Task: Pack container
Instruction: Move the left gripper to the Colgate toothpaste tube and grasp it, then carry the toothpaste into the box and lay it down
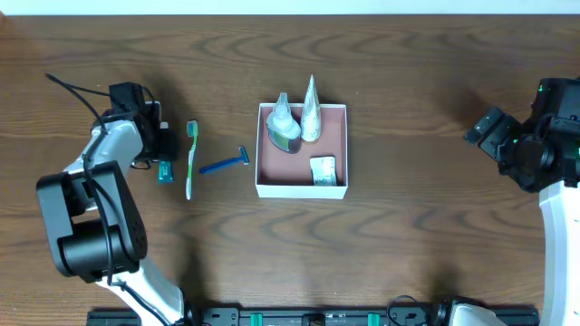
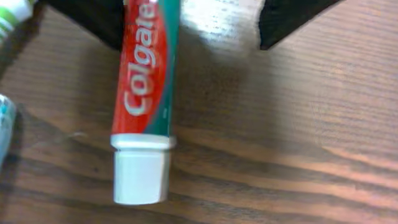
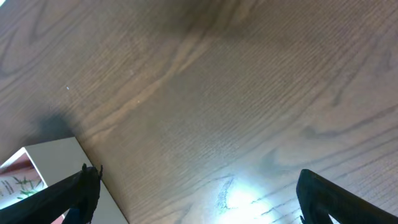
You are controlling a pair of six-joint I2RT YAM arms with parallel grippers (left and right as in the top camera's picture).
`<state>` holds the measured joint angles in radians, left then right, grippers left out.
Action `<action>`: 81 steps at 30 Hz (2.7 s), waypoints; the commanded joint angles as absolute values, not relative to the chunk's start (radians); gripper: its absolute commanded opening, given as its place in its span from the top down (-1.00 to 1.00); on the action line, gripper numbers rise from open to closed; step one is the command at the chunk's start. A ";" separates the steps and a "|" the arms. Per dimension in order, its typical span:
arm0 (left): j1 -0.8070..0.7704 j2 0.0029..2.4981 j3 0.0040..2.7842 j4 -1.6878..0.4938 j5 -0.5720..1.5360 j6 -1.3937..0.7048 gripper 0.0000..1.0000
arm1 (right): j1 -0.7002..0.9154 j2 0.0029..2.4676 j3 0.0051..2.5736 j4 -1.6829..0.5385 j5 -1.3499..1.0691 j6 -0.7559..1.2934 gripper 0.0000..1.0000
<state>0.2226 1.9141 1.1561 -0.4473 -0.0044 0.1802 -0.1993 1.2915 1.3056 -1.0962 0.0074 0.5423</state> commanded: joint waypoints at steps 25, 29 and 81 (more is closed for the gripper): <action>0.161 1.558 1.171 -0.585 0.073 0.137 0.74 | -0.204 1.294 1.307 -1.097 0.008 0.545 -0.98; 0.075 1.406 1.171 -0.668 0.077 0.138 0.76 | -0.205 1.294 1.307 -1.097 0.008 0.545 -0.99; -0.654 1.241 1.152 -0.756 0.020 0.466 -0.19 | -0.205 1.294 1.307 -1.097 0.008 0.545 -0.99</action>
